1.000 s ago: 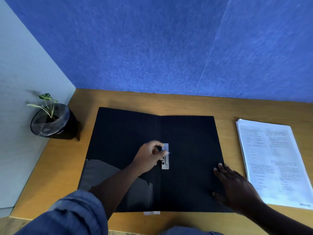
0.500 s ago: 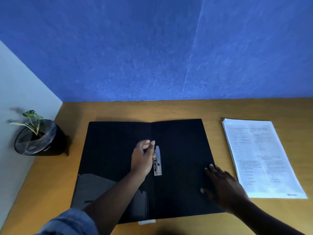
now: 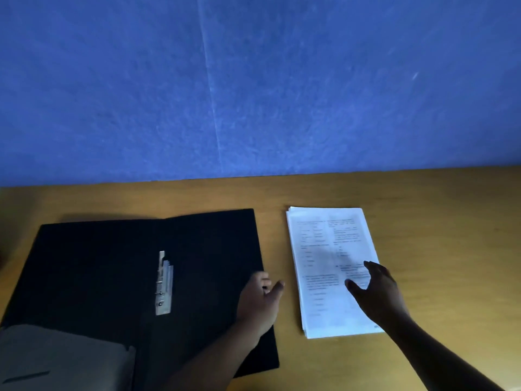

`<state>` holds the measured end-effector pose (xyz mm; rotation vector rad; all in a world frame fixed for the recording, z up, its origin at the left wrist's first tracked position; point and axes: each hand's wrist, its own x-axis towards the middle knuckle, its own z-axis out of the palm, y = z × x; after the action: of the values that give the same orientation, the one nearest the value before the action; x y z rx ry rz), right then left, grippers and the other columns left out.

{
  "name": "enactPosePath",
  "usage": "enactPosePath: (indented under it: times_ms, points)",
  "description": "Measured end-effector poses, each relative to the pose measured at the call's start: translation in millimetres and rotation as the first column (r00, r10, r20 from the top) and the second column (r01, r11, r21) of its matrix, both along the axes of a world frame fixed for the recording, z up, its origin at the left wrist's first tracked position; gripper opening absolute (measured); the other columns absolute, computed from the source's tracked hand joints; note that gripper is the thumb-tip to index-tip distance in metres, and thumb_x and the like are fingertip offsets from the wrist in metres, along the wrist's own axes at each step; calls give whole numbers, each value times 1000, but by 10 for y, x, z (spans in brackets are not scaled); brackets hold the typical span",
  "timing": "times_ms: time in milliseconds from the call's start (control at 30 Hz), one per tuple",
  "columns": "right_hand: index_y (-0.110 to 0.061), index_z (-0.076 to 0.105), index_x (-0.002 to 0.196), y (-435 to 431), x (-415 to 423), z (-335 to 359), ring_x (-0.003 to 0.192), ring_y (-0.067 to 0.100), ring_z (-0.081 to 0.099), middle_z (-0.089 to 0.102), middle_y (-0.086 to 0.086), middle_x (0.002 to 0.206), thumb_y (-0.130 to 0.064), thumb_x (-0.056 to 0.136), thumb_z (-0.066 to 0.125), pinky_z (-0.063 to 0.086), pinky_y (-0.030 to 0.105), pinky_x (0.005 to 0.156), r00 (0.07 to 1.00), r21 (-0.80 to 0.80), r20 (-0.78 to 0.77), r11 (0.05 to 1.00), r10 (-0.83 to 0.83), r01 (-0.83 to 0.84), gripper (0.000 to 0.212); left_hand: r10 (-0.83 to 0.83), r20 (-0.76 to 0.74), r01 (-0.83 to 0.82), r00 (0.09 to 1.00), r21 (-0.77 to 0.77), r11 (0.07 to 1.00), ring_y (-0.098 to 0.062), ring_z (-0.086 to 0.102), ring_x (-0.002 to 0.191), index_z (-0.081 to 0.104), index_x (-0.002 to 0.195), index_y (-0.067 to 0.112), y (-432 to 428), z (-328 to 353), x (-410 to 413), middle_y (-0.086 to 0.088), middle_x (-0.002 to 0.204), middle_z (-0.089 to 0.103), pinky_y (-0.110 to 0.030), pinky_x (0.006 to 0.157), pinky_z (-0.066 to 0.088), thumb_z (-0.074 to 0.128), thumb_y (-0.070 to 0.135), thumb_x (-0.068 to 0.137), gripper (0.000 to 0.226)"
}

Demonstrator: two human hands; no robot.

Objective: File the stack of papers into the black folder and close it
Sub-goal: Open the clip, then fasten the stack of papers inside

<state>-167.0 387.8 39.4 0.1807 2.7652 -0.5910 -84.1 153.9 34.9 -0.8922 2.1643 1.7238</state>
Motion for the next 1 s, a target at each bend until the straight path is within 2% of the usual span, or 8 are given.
enactPosePath:
  times_ms: [100,167,267,400,500,600,767,1000]
  points:
    - [-9,51,135,277,-63,1,117,35,57,55,17,135,-39,78,75,50,40,94,994,50,81,997,-69,65,69,-46,117,46,992,-3,999,-12,61,106,34,145,14,346,-37,-174,-4,143,50,-20,74,46,61,43,92,65]
    - [-16,54,134,383,-75,-11,107,35,61,55,17,126,-43,77,72,54,38,85,989,92,133,995,-61,49,65,-38,147,45,988,-41,998,-23,47,132,19,152,11,533,-83,-259,-8,153,38,-30,96,45,60,47,91,82]
    - [-18,51,138,441,-88,-70,106,37,60,49,17,130,-48,81,66,55,40,87,982,139,186,990,-9,-17,66,19,161,-12,987,-47,999,-27,27,146,6,155,10,762,-103,-342,-10,163,17,-40,115,33,60,52,89,95]
    - [-13,43,143,444,-99,-144,118,42,50,41,19,135,-52,84,63,49,46,99,973,142,229,989,4,-38,73,38,191,-16,981,-117,993,-31,51,125,42,135,8,929,-97,-478,-11,139,48,-46,100,49,71,49,81,73]
    - [-11,39,144,448,-88,-157,122,43,43,38,19,136,-54,84,61,42,47,104,971,147,240,988,10,-46,78,140,207,-143,968,-3,990,-27,65,95,45,114,11,856,-76,-590,-8,117,61,-37,76,57,75,39,80,52]
    - [-11,36,146,447,-75,-162,123,42,41,37,18,138,-56,84,60,41,48,104,969,141,246,988,21,-57,80,189,229,-217,955,106,970,-16,62,76,46,108,13,746,-104,-684,-4,103,65,-27,56,47,74,36,82,45]
    - [-13,36,147,447,-93,-162,125,43,41,36,18,140,-56,86,58,42,47,103,969,136,249,990,4,-39,79,26,169,-67,985,244,967,-7,68,78,73,98,16,656,-128,-774,6,91,74,-22,57,46,70,35,84,24]
    - [-14,52,135,505,-153,-158,109,37,57,51,18,130,-53,85,62,54,41,87,974,73,226,997,-34,18,64,-111,8,107,994,222,969,-1,61,90,56,116,25,625,-21,-742,12,108,66,-17,63,45,53,27,98,19]
